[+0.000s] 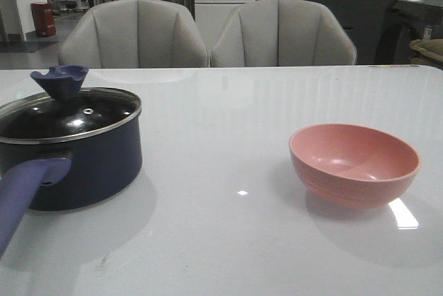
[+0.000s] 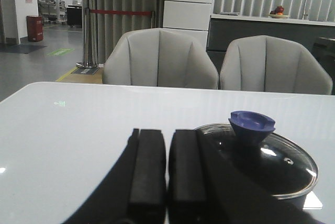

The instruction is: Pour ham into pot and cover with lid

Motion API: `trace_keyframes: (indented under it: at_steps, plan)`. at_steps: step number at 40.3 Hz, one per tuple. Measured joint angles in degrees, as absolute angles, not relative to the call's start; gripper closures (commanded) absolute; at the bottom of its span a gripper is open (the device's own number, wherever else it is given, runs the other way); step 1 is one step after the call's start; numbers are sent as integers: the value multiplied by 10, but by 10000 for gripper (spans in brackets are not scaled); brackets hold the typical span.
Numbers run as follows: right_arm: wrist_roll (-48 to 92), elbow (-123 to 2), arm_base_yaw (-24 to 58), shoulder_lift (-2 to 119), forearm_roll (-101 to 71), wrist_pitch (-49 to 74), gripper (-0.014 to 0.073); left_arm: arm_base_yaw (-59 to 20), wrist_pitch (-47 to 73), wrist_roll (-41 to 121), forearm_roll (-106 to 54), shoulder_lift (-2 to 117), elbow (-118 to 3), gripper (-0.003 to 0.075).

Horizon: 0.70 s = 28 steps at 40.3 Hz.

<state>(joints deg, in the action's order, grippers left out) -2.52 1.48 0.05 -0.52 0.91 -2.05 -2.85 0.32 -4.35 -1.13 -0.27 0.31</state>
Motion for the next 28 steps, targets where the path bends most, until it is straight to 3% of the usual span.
trace_keyframes:
  at_steps: [28]
  plan:
    - [-32, 15, 0, -5, 16, -14, 437, -28, 0, -45, -11, -3, 3, 608]
